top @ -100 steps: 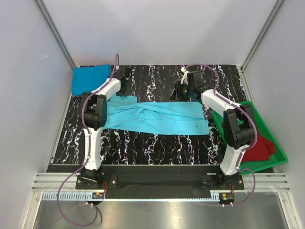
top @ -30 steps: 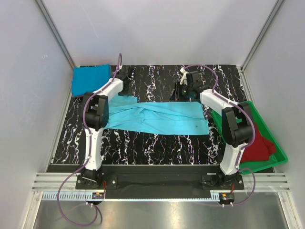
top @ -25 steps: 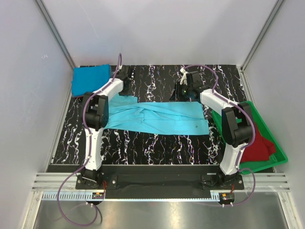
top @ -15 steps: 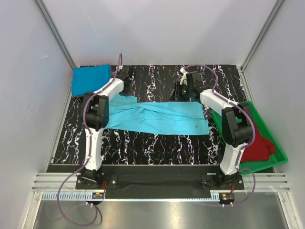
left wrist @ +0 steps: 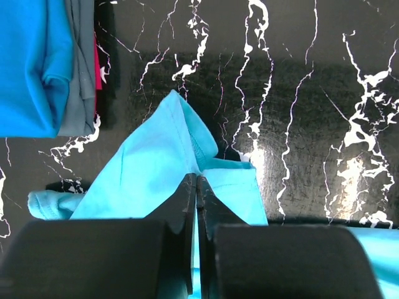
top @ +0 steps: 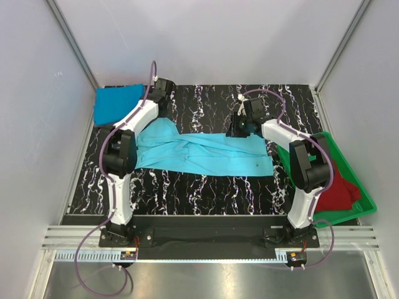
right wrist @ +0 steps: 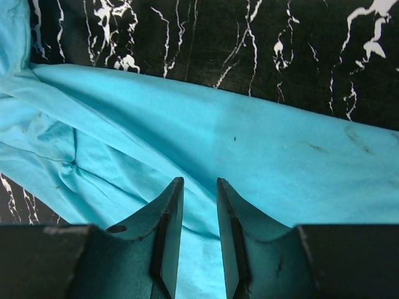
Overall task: Fold and stack the t-shirts
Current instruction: Fold the tshirt
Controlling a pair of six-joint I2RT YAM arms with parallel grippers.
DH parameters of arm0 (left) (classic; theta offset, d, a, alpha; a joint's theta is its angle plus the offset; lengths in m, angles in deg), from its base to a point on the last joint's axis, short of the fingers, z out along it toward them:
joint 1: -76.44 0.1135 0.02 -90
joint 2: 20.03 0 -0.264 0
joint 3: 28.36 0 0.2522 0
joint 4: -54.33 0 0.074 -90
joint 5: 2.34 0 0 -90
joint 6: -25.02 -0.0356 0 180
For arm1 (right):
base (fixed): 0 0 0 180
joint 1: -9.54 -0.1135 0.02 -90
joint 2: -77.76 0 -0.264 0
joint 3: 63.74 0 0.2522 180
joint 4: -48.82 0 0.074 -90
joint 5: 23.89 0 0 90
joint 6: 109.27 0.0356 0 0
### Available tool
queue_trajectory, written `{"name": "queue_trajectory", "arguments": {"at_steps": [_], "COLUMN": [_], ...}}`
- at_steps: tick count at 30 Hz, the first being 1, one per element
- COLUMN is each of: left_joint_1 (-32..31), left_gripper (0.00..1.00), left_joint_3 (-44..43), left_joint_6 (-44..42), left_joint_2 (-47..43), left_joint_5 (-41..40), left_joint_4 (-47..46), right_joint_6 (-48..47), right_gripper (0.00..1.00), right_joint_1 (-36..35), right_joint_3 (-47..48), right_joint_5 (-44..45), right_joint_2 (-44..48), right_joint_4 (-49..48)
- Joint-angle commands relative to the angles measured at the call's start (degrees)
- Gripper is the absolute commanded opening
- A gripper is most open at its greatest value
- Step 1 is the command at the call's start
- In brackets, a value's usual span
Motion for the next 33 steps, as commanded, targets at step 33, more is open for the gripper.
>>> {"name": "queue_trajectory", "arguments": {"at_steps": [33], "left_joint_1": [-0.69], "left_gripper": [0.00], "left_joint_3": [31.61], "left_joint_6": [4.21], "left_joint_2": [-36.18], "left_joint_5": [-5.40], "left_joint_4": [-0.19], "right_joint_6": [0.52], "right_gripper": [0.30], "right_joint_1": [0.85], "right_joint_3": [-9.79], "right_joint_5": [20.34], "right_joint_2": [9.09], "right_joint_4": [8.47]}}
